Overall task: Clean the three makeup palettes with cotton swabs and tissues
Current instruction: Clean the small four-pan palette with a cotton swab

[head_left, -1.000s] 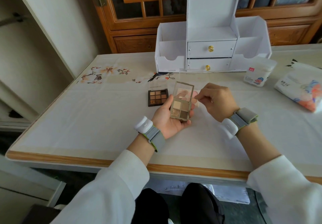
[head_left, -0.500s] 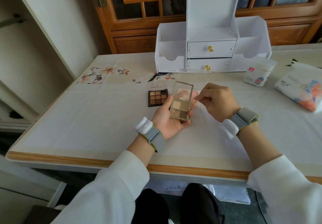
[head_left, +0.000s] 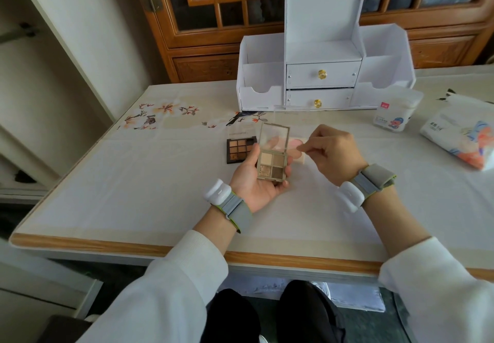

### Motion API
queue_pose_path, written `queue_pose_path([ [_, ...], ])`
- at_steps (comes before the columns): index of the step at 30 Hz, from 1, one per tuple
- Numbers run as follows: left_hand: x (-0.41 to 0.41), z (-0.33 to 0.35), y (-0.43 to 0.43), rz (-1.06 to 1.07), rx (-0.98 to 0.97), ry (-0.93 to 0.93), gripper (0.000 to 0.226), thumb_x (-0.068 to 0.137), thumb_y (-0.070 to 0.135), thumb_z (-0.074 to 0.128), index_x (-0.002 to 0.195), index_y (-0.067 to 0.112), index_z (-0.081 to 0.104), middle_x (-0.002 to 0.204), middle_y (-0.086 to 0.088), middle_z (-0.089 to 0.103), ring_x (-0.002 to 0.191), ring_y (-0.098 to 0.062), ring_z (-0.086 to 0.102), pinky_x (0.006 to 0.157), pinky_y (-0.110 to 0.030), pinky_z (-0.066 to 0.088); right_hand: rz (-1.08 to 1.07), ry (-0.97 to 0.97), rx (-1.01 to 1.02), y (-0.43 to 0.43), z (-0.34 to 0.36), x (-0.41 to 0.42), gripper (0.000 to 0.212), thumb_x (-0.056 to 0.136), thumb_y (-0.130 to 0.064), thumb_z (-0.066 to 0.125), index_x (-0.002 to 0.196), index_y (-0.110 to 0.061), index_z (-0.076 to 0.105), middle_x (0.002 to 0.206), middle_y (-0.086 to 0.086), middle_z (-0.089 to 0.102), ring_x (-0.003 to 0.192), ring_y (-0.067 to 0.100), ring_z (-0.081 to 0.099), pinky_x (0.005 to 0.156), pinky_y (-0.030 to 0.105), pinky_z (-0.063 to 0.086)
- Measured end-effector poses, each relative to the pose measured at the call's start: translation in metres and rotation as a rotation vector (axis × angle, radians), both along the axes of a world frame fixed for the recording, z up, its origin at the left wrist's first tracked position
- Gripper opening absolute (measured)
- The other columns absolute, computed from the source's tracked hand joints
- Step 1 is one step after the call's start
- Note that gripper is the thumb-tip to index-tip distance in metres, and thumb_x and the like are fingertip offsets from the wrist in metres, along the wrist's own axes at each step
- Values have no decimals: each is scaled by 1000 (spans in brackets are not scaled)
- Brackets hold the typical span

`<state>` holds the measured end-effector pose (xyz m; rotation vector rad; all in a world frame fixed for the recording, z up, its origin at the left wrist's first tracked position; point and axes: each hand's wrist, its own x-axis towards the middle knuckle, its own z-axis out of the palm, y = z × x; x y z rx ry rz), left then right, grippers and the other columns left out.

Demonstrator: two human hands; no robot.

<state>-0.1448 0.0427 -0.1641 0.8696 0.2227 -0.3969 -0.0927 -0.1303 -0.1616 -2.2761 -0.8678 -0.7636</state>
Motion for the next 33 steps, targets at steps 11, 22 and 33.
queue_pose_path([
  [11, -1, 2, -2, -14, 2, -8, 43, 97, 54, 25, 109, 34, 61, 89, -9, 65, 68, -18, 53, 58, -26, 37, -108, -104, 104, -3, 4, 3, 15, 74, 3, 66, 83, -5, 75, 67, 14, 59, 50, 28, 55, 55, 20, 36],
  [22, -1, 3, -1, 47, -25, -4, 53, 97, 54, 26, 93, 30, 73, 85, -6, 68, 68, -18, 53, 56, -23, 39, -78, -85, 69, -2, 4, 3, 18, 74, 1, 62, 85, -5, 75, 67, 15, 60, 49, 28, 56, 51, 23, 42],
  [33, 2, -2, 1, 18, 19, -7, 59, 95, 57, 28, 139, 21, 47, 88, -6, 69, 64, -17, 59, 54, -22, 44, -41, -101, 61, -1, 5, 3, 15, 75, 1, 65, 84, -6, 75, 67, 12, 58, 49, 24, 54, 51, 18, 35],
])
